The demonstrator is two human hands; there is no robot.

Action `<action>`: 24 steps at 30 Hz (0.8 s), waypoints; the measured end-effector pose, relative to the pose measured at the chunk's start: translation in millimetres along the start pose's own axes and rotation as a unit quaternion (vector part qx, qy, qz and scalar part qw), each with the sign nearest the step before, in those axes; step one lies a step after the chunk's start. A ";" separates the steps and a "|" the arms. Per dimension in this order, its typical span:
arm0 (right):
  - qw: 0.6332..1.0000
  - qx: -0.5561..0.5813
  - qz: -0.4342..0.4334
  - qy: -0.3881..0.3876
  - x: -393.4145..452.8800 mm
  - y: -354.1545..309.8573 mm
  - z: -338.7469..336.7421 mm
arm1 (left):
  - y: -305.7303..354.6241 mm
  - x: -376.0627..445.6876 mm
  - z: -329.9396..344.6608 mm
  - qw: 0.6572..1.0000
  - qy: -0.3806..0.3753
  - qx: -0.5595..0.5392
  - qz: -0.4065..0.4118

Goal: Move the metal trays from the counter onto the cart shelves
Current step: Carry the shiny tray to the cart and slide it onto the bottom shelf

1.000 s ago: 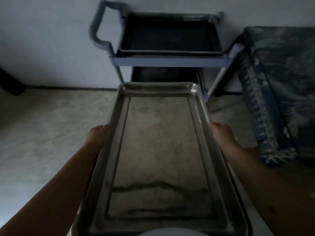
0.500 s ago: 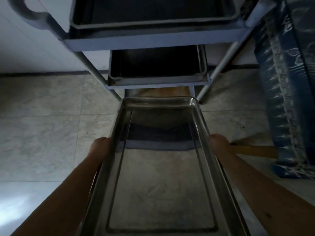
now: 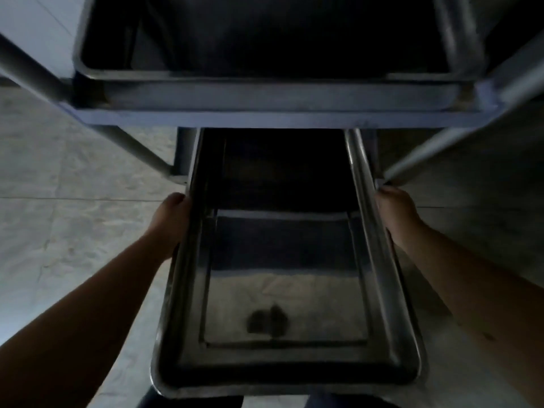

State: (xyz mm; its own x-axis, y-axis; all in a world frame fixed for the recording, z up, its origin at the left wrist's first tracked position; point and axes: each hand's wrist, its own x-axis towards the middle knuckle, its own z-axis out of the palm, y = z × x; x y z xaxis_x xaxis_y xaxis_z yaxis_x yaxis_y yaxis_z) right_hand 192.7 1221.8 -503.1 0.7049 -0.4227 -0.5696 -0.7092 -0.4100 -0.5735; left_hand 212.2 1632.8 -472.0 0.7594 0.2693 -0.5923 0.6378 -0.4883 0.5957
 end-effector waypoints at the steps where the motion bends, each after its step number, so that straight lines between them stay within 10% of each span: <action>1: 1.000 0.025 -0.012 0.007 21.6 -3.4 14.5 | -1.5 22.0 9.7 1.000 0.005 -0.021 0.015; 11: 0.991 0.072 -0.080 0.073 184.6 -11.0 100.4 | -45.3 190.4 73.5 0.989 0.000 -0.108 0.106; 24: 0.981 0.049 -0.132 0.129 223.9 -63.2 130.5 | -53.9 212.7 67.6 0.981 0.054 -0.072 0.169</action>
State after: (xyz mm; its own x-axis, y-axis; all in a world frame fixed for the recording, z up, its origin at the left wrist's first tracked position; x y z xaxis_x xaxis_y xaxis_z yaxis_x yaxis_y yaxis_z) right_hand 396.5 1258.5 -671.2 0.8296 -0.5081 -0.2315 -0.4884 -0.4594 -0.7419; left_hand 330.7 1660.3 -666.8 0.9352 0.2018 -0.2911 0.3523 -0.4450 0.8233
